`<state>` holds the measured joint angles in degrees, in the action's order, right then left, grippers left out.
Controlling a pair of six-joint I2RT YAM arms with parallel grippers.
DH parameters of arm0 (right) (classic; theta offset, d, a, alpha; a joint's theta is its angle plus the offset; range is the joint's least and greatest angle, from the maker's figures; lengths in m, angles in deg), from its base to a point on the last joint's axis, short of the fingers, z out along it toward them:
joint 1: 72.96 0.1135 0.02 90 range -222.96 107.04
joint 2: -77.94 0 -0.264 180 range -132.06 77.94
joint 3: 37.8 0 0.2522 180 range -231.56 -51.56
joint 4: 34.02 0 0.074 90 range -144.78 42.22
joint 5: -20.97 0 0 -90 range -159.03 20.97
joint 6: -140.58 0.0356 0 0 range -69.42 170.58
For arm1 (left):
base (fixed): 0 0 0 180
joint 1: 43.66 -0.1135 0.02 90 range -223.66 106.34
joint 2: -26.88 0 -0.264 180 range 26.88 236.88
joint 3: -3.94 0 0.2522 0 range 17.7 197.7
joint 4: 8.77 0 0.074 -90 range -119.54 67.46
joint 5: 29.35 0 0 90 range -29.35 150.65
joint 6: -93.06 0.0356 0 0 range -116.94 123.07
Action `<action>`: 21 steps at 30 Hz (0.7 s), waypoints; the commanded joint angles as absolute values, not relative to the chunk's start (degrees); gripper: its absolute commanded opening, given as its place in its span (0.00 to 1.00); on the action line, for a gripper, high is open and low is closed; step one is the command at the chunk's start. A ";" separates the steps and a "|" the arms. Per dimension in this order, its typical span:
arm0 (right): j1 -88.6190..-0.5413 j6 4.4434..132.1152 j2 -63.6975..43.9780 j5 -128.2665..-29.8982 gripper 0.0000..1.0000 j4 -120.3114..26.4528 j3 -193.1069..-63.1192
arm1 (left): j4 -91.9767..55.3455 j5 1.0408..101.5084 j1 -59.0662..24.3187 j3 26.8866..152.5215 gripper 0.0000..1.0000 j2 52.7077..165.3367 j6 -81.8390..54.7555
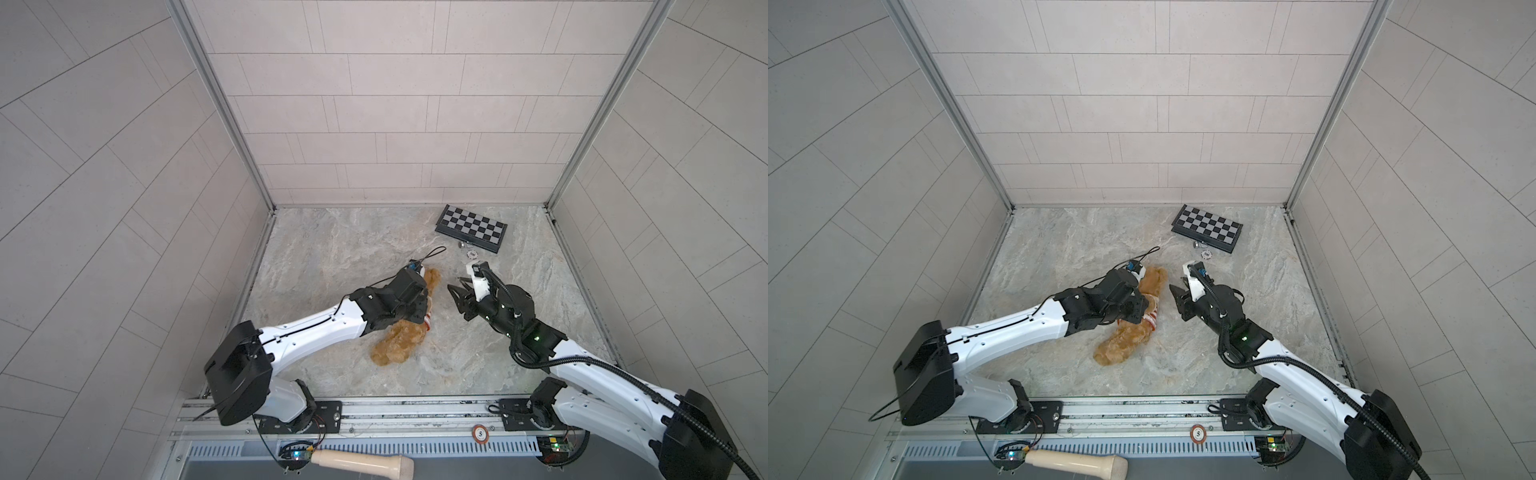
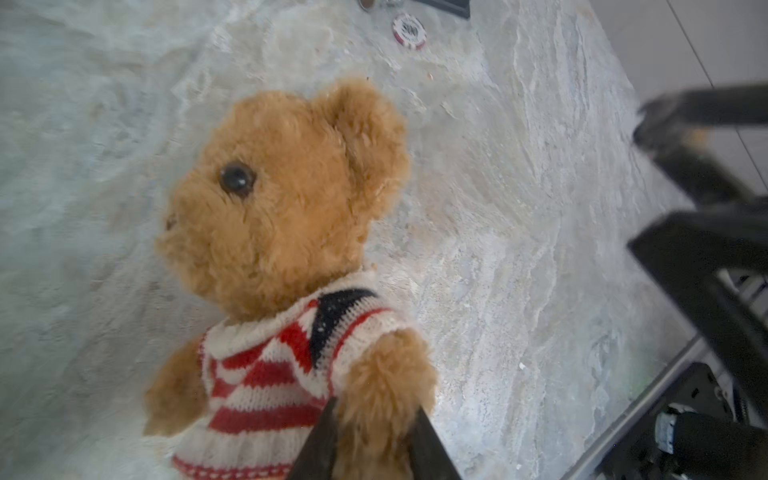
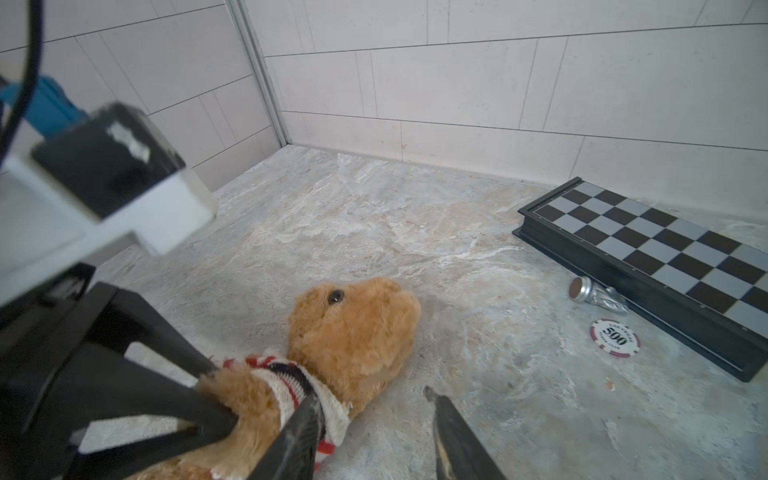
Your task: Dress the teddy bear
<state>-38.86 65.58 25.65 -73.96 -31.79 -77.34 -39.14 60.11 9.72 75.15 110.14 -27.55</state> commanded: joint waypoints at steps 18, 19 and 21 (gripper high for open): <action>-43.79 72.03 19.51 -82.22 0.60 -35.46 -80.64 | -37.79 49.97 5.07 77.57 0.71 108.27 -20.00; -43.81 72.40 18.67 -83.94 0.60 -35.43 -80.65 | -38.15 50.27 5.03 77.94 0.71 109.22 -20.10; -43.61 73.41 17.60 -86.43 0.61 -34.78 -79.89 | -38.48 51.77 5.09 77.91 0.70 110.60 -20.53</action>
<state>-43.75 70.94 18.44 -81.56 -34.79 -79.18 -35.53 50.45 4.72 76.47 109.09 -21.84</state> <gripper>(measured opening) 0.605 0.706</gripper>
